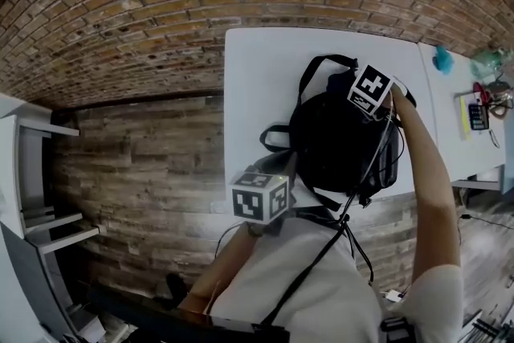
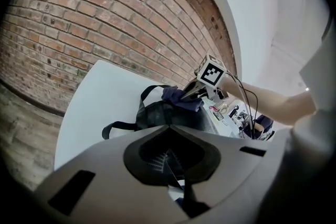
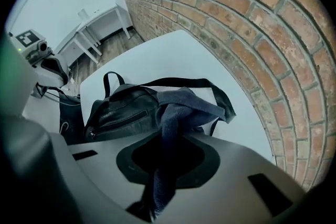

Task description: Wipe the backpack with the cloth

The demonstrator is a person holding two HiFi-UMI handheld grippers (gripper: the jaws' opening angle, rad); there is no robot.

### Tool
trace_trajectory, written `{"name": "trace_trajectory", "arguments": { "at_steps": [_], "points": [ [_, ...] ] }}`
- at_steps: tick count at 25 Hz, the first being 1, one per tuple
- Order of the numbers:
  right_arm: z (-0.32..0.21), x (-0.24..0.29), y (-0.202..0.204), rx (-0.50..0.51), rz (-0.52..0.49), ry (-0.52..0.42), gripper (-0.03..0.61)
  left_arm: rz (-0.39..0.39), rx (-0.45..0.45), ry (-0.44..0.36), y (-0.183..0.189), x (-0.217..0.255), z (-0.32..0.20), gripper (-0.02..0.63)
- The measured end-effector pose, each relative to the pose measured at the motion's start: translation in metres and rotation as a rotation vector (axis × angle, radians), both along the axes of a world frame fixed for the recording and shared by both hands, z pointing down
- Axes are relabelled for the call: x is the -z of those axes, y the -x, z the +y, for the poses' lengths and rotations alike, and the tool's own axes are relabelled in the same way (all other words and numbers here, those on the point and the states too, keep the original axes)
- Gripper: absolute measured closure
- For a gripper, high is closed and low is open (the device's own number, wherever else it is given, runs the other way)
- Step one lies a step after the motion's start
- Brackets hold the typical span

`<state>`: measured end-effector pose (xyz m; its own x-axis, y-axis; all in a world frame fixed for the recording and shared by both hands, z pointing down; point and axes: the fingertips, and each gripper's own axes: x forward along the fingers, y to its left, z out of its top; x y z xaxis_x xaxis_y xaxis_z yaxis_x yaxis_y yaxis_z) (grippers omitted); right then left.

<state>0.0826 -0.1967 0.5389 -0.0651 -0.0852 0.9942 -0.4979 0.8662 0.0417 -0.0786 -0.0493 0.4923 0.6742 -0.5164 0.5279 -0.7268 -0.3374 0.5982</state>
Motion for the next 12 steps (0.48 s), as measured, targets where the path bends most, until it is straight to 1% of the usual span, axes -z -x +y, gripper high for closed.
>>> {"name": "trace_trajectory", "arguments": {
  "at_steps": [6, 12],
  "points": [
    [0.006, -0.004, 0.000, -0.032, 0.021, 0.010, 0.532, 0.016, -0.020, 0.010, 0.008, -0.001, -0.003, 0.609],
    [0.018, -0.005, 0.001, -0.025, 0.006, 0.020, 0.532, 0.024, -0.018, 0.002, -0.004, 0.002, 0.000, 0.609]
  ]
}}
